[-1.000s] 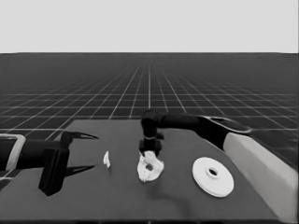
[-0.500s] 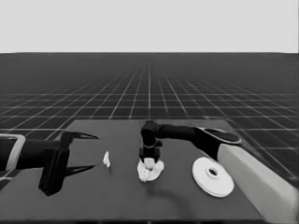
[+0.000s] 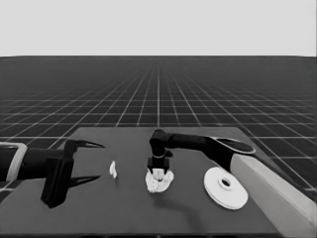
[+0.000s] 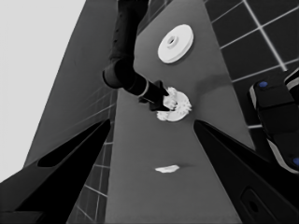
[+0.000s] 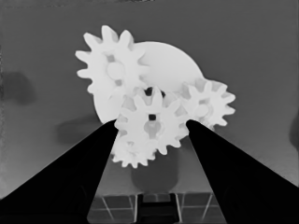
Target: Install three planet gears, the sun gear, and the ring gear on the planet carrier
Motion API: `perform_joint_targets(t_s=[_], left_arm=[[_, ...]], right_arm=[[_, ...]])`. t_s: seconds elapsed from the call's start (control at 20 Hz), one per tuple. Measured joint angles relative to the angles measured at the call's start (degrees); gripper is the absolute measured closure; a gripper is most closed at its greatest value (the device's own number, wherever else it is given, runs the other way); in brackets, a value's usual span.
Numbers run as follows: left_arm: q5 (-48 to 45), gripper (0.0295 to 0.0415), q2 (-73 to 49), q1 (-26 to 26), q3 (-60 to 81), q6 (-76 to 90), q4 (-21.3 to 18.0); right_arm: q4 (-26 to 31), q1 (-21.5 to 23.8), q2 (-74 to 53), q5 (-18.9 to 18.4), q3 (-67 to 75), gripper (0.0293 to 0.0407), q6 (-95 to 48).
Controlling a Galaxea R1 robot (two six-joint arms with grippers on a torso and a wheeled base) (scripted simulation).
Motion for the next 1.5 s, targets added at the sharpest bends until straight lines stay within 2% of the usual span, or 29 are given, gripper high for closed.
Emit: perform_joint_targets(t_s=[1.5], left_arm=[[0.0,0.0326,0.0,0.0,0.0,0.0,0.0]], right_arm=[[0.0,-0.1,0.0,0.0,0.0,0.0390,18.0]])
